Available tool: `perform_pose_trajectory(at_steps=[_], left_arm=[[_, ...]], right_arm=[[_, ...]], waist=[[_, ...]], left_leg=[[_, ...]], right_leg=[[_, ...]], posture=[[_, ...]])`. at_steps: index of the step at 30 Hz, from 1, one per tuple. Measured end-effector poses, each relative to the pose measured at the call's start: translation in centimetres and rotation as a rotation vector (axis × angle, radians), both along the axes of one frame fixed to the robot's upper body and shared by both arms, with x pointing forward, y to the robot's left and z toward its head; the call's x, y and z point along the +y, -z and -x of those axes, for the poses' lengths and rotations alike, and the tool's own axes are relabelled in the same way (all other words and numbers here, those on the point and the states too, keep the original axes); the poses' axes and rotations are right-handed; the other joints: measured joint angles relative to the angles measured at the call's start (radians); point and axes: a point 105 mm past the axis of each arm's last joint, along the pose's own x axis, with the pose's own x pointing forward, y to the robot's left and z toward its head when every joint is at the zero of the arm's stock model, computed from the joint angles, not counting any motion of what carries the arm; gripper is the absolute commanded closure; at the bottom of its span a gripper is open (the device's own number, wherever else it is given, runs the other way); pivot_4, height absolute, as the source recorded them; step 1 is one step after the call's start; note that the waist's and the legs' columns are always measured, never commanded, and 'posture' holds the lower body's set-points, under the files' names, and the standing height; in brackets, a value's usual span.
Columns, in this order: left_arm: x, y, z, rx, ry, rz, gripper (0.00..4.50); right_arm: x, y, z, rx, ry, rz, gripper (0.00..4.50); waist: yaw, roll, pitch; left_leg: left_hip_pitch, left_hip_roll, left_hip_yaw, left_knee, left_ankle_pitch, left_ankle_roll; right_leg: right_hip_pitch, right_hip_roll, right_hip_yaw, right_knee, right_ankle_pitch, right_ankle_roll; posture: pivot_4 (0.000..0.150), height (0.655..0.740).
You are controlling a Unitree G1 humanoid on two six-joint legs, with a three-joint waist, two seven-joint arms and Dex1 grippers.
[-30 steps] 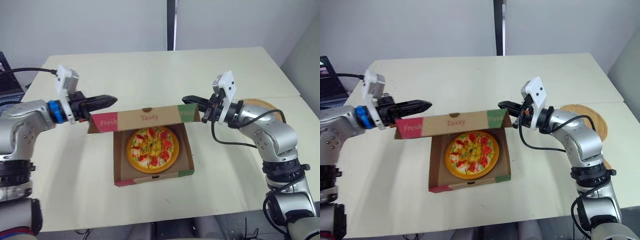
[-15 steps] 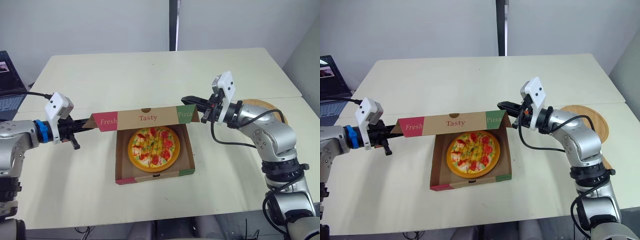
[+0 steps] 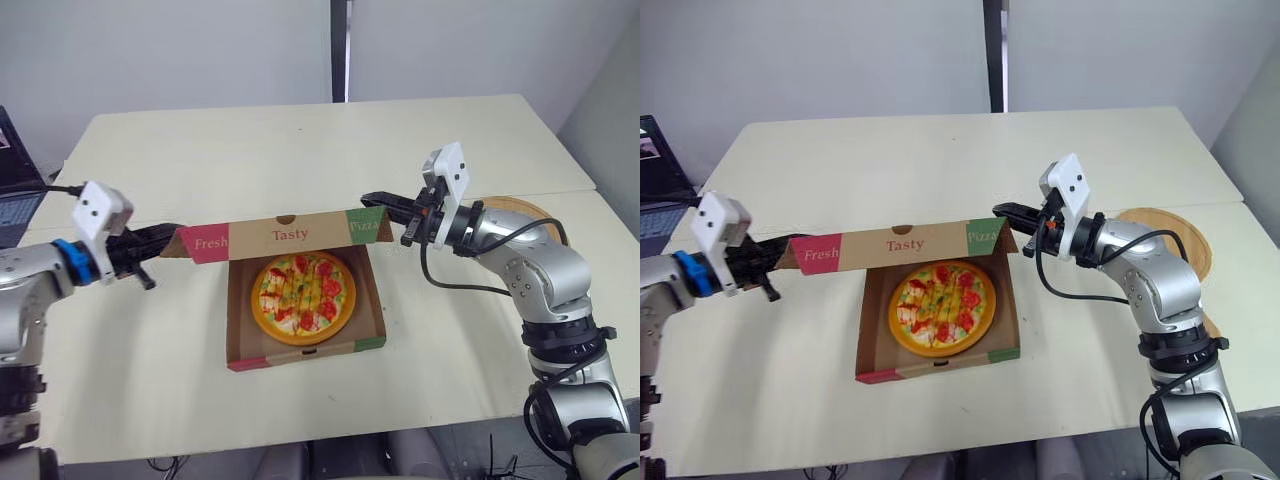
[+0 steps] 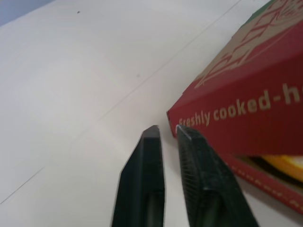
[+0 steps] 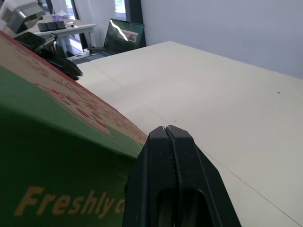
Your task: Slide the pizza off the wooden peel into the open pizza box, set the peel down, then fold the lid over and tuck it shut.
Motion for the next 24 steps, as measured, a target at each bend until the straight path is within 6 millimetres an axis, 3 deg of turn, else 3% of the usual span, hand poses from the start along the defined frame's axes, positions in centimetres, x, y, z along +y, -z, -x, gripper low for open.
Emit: perform_pose_trajectory(at_steps=[2,5,10,15,19,22,24], left_arm=[[0.3,0.9,0.9,0.024,0.007,-0.021,2.37],[-0.3,2.3,2.1,0.066,0.04,-0.061,2.37],[-2.3,1.7,1.9,-0.027,0.058,-0.065,2.37],[-4.3,2.4,2.5,-0.076,0.058,-0.034,2.37],[-4.7,2.6,2.6,-0.1,0.036,-0.019,2.37],[-4.7,2.1,1.9,-0.15,0.0,-0.015,2.94],[-4.9,1.7,1.3,-0.18,-0.011,-0.007,3.59]], right_arm=[[0.0,0.0,0.0,-0.001,-0.001,0.0,4.5],[0.1,-0.1,0.0,-0.004,-0.004,-0.005,4.5],[0.4,0.0,0.1,-0.001,-0.014,-0.007,4.5],[0.5,0.1,0.0,0.005,-0.018,-0.004,4.5],[0.5,0.1,0.0,0.005,-0.019,-0.005,4.5],[0.5,0.0,-0.2,0.0,-0.012,-0.008,4.5],[0.4,-0.2,-0.4,-0.012,0.002,-0.008,4.5]], waist=[[0.001,0.0,0.0],[0.003,0.0,0.0],[0.019,0.0,0.0],[0.019,0.0,0.0],[0.022,0.0,0.0],[0.025,0.0,0.0],[0.025,0.0,0.0]], left_leg=[[0.0,0.0,0.0,0.0,0.0,0.0],[0.0,0.0,0.0,0.0,0.0,0.0],[0.0,0.0,-0.001,0.002,0.0,0.0],[-0.001,0.0,0.0,0.003,0.0,0.0],[0.0,0.0,-0.001,0.004,0.0,0.0],[0.0,0.0,-0.001,0.005,0.0,0.0],[0.0,0.0,-0.001,0.005,0.0,0.0]], right_leg=[[0.0,0.0,0.0,0.0,0.0,0.0],[0.0,0.0,0.0,0.0,0.0,0.0],[0.001,0.0,-0.001,0.001,0.0,0.0],[0.001,0.0,0.0,0.001,0.0,0.0],[0.001,0.0,-0.001,0.001,0.0,0.0],[0.002,0.0,-0.001,0.001,0.0,0.0],[0.002,0.0,-0.001,0.001,0.0,0.0]], posture=[[0.15,0.74],[0.15,0.74],[0.15,0.74],[0.15,0.74],[0.15,0.74],[0.15,0.74],[0.15,0.74]])
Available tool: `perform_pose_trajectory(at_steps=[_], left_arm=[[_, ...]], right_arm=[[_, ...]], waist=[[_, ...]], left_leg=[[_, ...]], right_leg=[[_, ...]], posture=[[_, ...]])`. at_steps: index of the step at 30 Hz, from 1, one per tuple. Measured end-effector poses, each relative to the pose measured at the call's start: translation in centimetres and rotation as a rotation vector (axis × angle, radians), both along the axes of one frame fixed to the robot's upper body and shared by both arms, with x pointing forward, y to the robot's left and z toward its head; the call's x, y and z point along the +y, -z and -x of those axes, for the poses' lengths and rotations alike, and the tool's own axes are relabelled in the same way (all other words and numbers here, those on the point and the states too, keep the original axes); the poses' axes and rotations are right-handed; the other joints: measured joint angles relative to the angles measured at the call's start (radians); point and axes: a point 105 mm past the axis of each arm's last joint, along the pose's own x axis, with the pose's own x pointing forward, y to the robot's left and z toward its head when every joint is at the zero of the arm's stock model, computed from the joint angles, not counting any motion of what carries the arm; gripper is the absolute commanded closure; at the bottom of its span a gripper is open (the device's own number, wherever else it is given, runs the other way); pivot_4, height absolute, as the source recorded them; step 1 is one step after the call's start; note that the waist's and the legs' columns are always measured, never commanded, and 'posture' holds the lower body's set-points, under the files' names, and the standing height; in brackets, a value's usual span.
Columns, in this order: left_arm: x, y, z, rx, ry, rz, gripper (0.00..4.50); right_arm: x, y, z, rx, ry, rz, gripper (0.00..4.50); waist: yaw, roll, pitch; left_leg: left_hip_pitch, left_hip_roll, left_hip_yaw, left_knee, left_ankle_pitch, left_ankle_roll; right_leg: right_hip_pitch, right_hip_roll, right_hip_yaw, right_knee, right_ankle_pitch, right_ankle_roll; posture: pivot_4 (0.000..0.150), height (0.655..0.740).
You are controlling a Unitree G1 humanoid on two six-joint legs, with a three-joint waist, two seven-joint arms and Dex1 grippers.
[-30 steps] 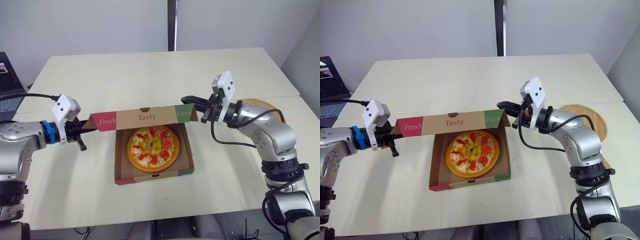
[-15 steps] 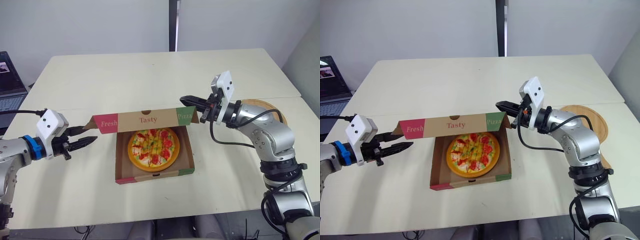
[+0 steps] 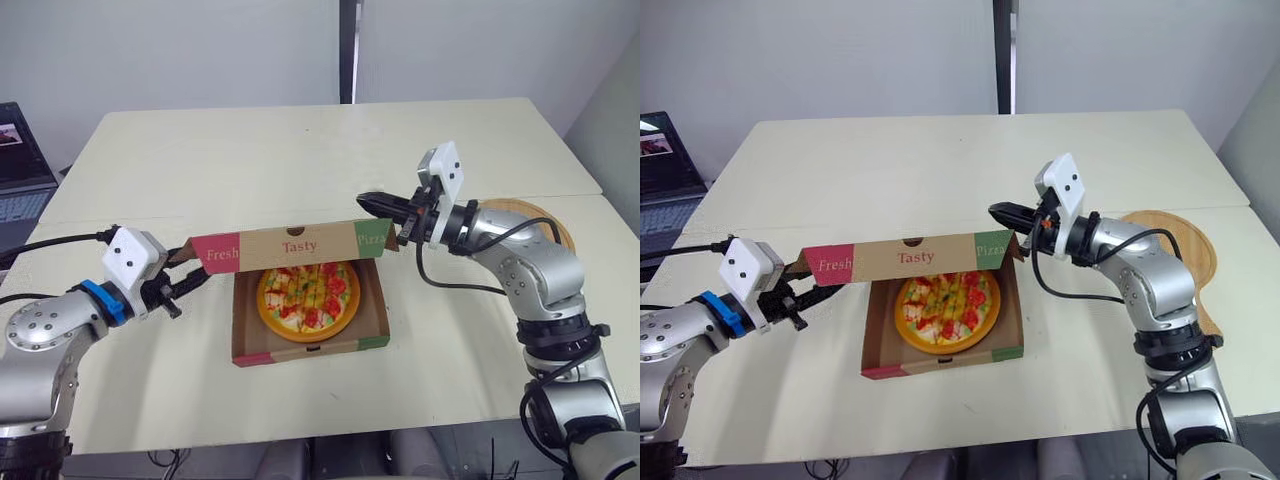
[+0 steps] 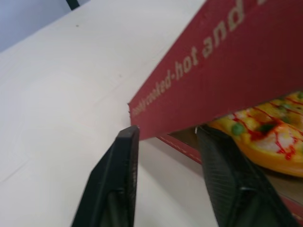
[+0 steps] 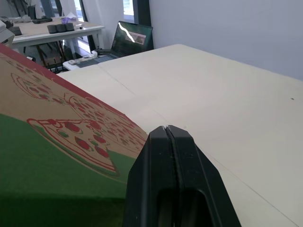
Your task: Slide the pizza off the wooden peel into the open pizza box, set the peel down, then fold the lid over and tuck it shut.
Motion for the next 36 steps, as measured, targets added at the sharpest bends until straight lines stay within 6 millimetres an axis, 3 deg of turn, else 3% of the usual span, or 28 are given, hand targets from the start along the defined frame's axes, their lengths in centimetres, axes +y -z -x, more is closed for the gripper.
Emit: perform_pose_trajectory(at_steps=[3,8,11,13,16,19,25,29,36], left_arm=[[-0.5,-0.3,-0.5,-0.018,0.008,0.003,4.47],[-0.8,-0.6,-1.0,-0.031,0.015,0.016,4.5],[-1.0,-0.5,-1.2,-0.028,0.017,0.028,4.5],[-1.0,-0.6,-1.4,-0.025,0.014,0.034,4.5],[-1.3,-0.8,-1.6,-0.026,0.019,0.04,4.5],[-1.7,-1.0,-1.9,-0.028,0.024,0.051,4.5],[-2.1,-0.9,-2.1,-0.01,0.031,0.076,4.5],[-2.4,-0.9,-2.2,0.019,0.027,0.111,4.5],[-3.4,-1.4,-2.2,0.079,0.04,0.217,4.5]], right_arm=[[-1.0,-0.6,-0.6,-0.017,0.056,-0.018,4.5],[-6.1,-1.4,-1.2,-0.046,0.232,-0.024,2.97],[-8.7,1.2,0.1,0.025,0.281,0.058,1.89],[-9.1,2.8,1.3,0.075,0.273,0.105,1.26],[-8.2,3.8,2.9,0.096,0.244,0.134,1.26],[-5.4,4.0,3.9,0.095,0.194,0.102,1.26],[-1.9,3.9,3.3,0.124,0.261,-0.001,1.26],[-1.6,3.8,2.8,0.147,0.333,-0.037,2.12],[-2.5,3.2,1.5,0.137,0.464,-0.054,4.48]], waist=[[0.002,0.0,0.0],[0.007,0.0,0.0],[0.008,-0.001,0.0],[0.006,-0.001,0.0],[0.005,-0.001,0.0],[0.001,-0.001,0.0],[0.004,-0.001,-0.001],[0.007,-0.002,-0.001],[0.005,-0.002,-0.001]], left_leg=[[0.0,0.0,0.0,0.0,0.0,0.0],[0.0,0.0,-0.001,0.0,0.0,0.0],[0.001,0.0,-0.001,0.0,-0.001,0.002],[0.001,0.0,0.0,0.0,-0.002,0.004],[0.002,0.0,-0.001,0.001,-0.002,0.004],[0.003,0.0,-0.001,0.001,-0.002,0.004],[0.002,0.0,-0.002,0.001,0.0,0.0],[0.002,0.0,-0.002,0.001,0.0,0.0],[0.002,0.0,-0.003,0.001,0.0,0.0]], right_leg=[[0.001,0.0,0.0,0.0,0.0,0.0],[0.002,0.0,-0.001,-0.001,0.0,0.0],[0.003,0.0,-0.001,-0.001,0.0,0.0],[0.003,0.0,-0.001,-0.001,0.0,0.0],[0.004,0.0,-0.001,0.0,0.0,0.0],[0.005,0.001,-0.001,0.0,0.0,0.0],[0.004,0.0,-0.001,0.0,0.0,0.0],[0.005,0.0,-0.001,-0.001,0.0,0.0],[0.005,0.0,-0.001,0.0,0.0,0.0]], posture=[[0.15,0.74],[0.15,0.74],[0.15,0.74],[0.15,0.74],[0.15,0.74],[0.15,0.74],[0.15,0.74],[0.15,0.74],[0.15,0.74]])
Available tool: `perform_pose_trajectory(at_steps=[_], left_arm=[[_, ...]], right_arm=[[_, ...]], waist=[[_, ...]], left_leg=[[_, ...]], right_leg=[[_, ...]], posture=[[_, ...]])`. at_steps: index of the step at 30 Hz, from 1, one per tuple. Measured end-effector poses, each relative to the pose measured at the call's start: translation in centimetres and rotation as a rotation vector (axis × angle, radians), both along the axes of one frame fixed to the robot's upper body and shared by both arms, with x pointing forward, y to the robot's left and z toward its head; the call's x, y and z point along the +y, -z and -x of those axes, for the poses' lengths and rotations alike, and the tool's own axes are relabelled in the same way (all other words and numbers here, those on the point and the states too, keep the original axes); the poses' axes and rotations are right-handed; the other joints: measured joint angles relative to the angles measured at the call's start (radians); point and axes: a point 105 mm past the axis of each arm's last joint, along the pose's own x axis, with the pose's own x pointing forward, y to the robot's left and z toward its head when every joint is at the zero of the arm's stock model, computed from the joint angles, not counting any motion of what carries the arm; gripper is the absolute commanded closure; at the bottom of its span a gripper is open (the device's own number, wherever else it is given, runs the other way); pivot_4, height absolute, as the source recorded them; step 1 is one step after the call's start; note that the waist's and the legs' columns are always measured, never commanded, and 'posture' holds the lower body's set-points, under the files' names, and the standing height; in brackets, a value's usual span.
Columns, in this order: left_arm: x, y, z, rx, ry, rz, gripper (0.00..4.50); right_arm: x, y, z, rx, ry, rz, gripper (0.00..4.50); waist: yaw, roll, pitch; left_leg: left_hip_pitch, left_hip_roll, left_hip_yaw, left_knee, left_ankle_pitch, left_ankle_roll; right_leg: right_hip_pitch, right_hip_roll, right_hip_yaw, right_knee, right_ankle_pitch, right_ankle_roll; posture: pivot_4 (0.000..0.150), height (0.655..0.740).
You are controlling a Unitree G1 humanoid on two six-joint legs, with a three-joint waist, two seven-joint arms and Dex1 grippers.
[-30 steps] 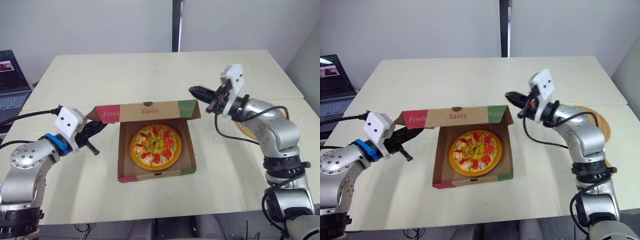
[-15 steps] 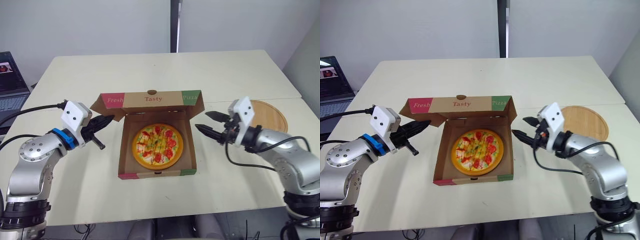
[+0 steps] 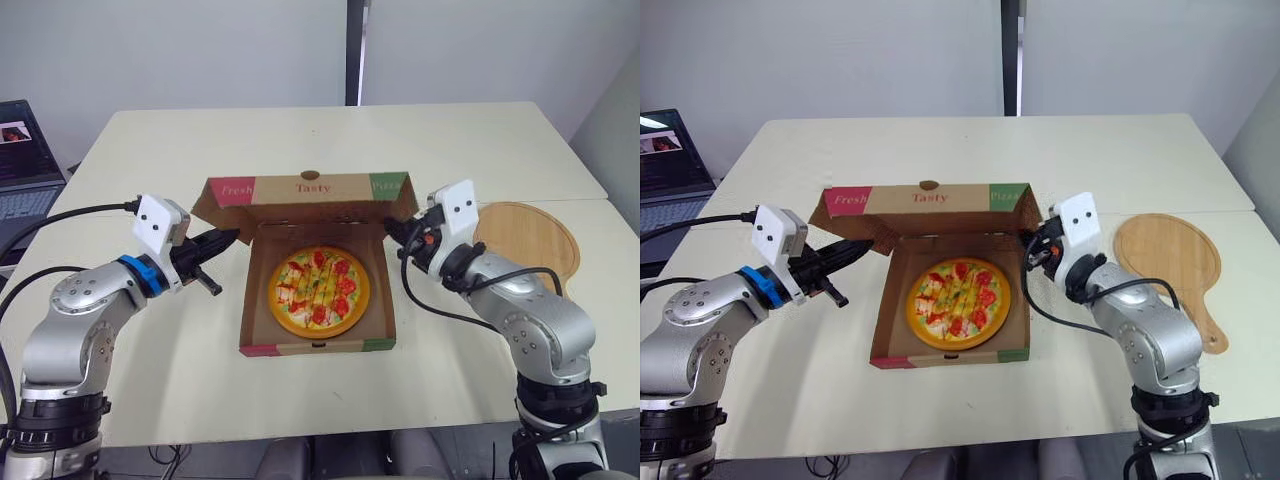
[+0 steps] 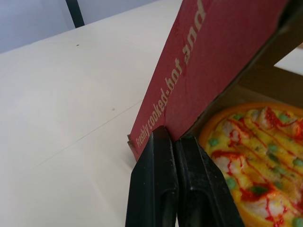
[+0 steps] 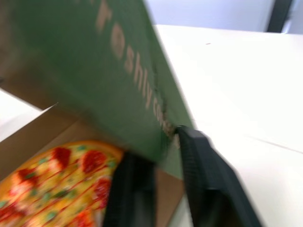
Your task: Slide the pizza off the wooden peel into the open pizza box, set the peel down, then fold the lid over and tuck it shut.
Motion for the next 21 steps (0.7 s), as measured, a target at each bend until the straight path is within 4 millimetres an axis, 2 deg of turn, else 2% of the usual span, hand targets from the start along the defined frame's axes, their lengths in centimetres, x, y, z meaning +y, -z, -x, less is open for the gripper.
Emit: perform_pose_trajectory(at_steps=[12,21], left_arm=[[-0.5,-1.5,-0.8,0.009,0.014,0.056,4.5],[-0.6,-0.7,-0.6,0.07,-0.011,0.122,4.5]], right_arm=[[0.5,-0.5,-0.9,0.015,0.032,-0.006,4.48],[1.3,-0.6,-0.7,0.04,0.027,-0.012,4.48]], waist=[[-0.004,0.0,0.0],[-0.004,0.0,0.0]], left_leg=[[0.0,0.0,0.0,0.0,0.0,0.0],[0.0,0.0,0.0,0.0,0.0,0.0]], right_leg=[[0.0,0.0,0.0,0.0,0.0,0.0],[0.0,0.0,0.0,0.0,0.0,0.0]], posture=[[0.15,0.74],[0.15,0.74]])
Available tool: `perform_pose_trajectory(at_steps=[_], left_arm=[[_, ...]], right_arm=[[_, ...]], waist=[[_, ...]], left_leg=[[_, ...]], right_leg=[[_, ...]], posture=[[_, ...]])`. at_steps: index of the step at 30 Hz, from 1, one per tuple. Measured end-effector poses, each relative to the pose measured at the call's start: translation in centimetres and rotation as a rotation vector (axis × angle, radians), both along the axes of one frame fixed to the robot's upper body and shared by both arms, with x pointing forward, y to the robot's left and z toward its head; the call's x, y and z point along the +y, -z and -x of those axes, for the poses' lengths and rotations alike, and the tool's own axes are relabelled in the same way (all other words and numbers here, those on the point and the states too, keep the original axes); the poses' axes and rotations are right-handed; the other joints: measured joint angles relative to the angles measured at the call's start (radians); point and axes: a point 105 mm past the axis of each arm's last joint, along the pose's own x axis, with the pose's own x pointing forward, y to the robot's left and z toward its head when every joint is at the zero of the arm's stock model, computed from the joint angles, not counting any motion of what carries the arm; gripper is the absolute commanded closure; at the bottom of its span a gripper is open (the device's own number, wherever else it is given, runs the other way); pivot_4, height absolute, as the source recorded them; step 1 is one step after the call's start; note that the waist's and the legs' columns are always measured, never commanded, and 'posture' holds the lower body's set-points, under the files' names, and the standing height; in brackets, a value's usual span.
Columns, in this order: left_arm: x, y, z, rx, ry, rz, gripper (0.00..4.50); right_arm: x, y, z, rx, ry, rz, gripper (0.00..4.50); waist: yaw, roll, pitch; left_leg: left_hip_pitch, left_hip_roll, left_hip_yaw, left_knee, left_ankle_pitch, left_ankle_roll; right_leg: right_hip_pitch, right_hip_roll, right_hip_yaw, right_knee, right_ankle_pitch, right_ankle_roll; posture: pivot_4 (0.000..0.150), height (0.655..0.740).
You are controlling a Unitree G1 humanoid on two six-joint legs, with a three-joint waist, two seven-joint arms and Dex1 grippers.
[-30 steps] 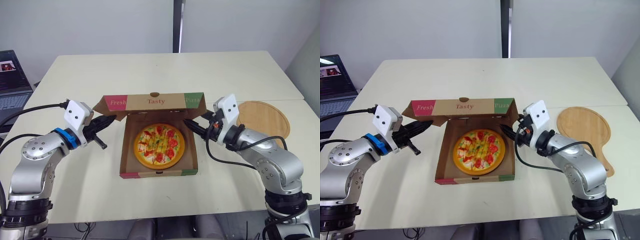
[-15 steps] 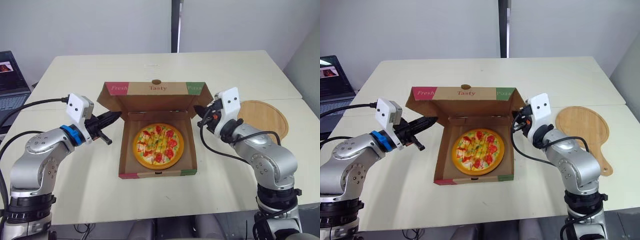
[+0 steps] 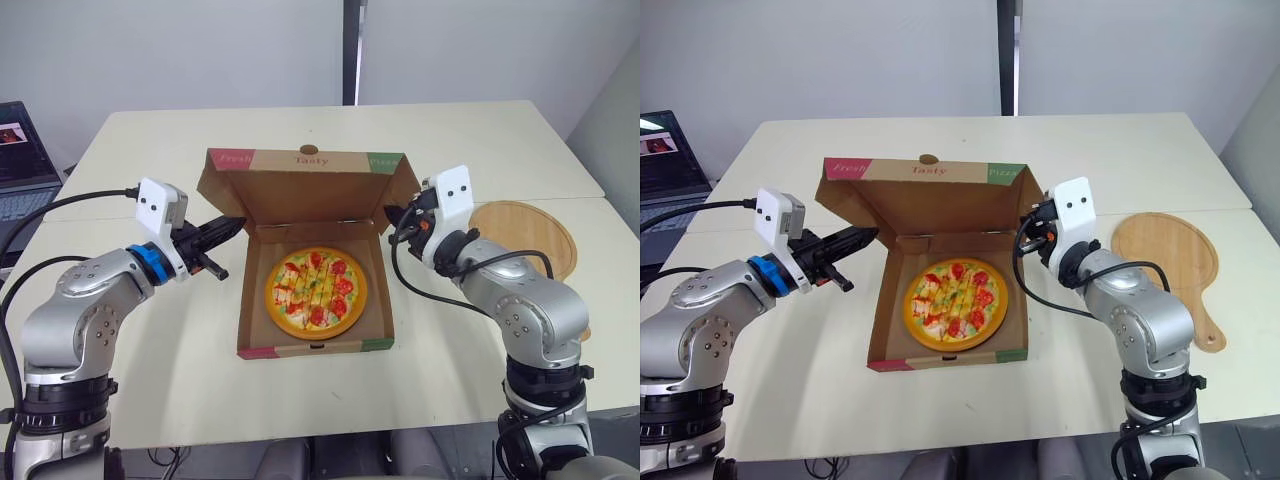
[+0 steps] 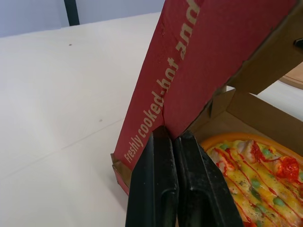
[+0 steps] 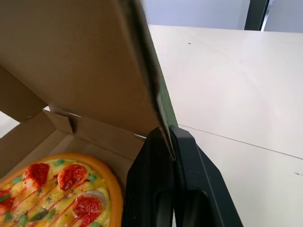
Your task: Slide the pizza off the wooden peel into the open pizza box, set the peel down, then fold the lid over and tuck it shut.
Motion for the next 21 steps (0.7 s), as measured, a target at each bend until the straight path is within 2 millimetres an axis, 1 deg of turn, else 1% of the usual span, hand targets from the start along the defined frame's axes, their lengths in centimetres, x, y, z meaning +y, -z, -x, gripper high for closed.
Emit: perform_pose_trajectory(at_steps=[10,15,19,21], left_arm=[[-0.4,2.3,2.2,0.052,-0.025,0.029,4.5],[-0.4,2.7,2.5,0.059,-0.034,0.032,4.5],[-1.1,2.7,2.7,0.06,-0.004,0.054,4.5],[-1.1,2.6,2.7,0.057,-0.003,0.056,4.5]], right_arm=[[0.7,0.8,1.7,0.027,0.01,-0.045,4.48],[1.6,1.1,2.4,0.059,0.003,-0.089,4.48],[2.9,1.3,2.8,0.105,-0.023,-0.152,4.48],[3.0,1.3,2.9,0.114,-0.03,-0.163,4.48]], waist=[[0.0,0.0,-0.001],[-0.004,0.0,-0.001],[-0.01,0.0,-0.001],[-0.012,0.0,-0.002]], left_leg=[[0.001,0.0,0.0,0.0,0.0,0.0],[0.001,0.0,0.0,-0.001,0.0,0.0],[0.001,0.001,0.0,-0.001,0.0,0.0],[0.001,0.001,0.0,-0.001,0.0,0.0]], right_leg=[[0.0,0.0,0.0,0.0,0.0,0.0],[0.0,0.001,0.0,0.0,0.0,0.0],[0.0,0.001,0.0,0.0,0.0,0.0],[0.0,0.001,0.0,0.0,0.0,0.0]], posture=[[0.15,0.74],[0.15,0.74],[0.15,0.74],[0.15,0.74]])
